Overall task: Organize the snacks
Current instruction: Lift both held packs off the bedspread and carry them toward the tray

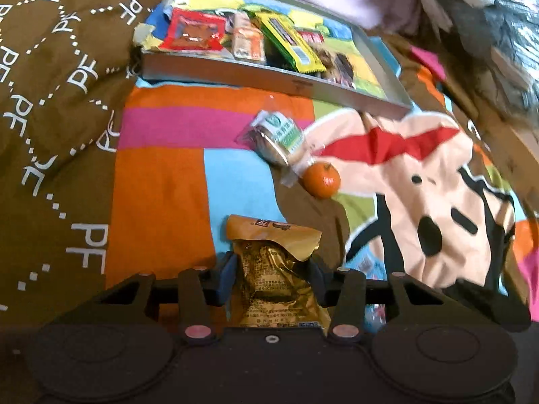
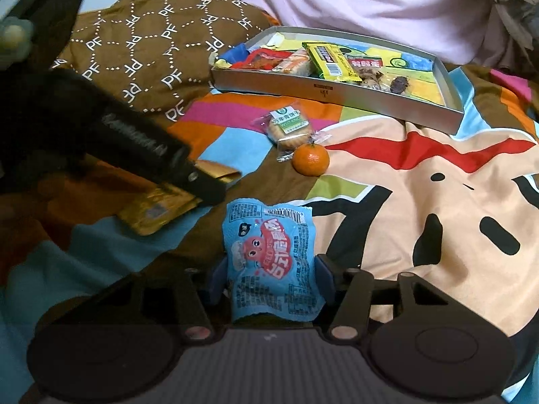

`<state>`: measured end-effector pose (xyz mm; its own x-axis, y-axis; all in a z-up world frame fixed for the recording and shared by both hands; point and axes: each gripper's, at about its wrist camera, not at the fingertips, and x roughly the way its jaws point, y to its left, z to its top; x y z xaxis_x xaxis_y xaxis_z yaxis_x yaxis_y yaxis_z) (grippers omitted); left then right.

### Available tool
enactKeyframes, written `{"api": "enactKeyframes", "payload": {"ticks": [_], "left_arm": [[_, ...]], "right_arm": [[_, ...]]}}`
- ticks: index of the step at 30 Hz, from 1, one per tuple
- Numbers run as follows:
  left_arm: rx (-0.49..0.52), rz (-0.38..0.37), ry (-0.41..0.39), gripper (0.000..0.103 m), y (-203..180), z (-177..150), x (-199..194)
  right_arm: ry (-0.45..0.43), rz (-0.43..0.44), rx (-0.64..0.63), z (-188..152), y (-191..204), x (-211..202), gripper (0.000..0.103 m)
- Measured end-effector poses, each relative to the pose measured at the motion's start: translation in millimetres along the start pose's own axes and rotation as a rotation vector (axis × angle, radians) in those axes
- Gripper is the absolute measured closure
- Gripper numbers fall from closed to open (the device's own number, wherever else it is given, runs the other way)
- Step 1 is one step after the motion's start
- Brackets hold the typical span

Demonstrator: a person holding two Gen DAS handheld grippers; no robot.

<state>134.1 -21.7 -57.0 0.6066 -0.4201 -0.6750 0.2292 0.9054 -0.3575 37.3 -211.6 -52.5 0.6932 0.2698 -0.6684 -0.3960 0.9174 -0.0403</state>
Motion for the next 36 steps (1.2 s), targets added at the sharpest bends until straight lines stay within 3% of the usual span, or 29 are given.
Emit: {"api": "enactKeyframes", "payload": {"ticks": [13, 19, 25, 32, 36], "left_arm": [[-0.044, 0.012, -0.119, 0.056, 1, 10, -5], [-0.122, -0.014, -0.13, 0.056, 8, 21, -2], [-0.124, -0.02, -0.163, 0.056, 1, 23, -9], [-0.151, 0.004, -0.168, 0.055, 2, 23, -13], [-0.227, 0.03, -0.172, 0.056, 3, 36, -13]], "right_arm": [[-0.046, 0.031, 0.032, 15, -18, -5, 0.045], [-0.09, 0.009, 0.035, 30, -33, -12, 0.044], [-0.126, 0.018, 0.018, 42, -48, -16, 0.044], [-0.141, 0.06, -0.014, 51, -59, -11, 0.044], [-0.19, 0.086, -0.06, 68, -65, -6, 0.044]]}}
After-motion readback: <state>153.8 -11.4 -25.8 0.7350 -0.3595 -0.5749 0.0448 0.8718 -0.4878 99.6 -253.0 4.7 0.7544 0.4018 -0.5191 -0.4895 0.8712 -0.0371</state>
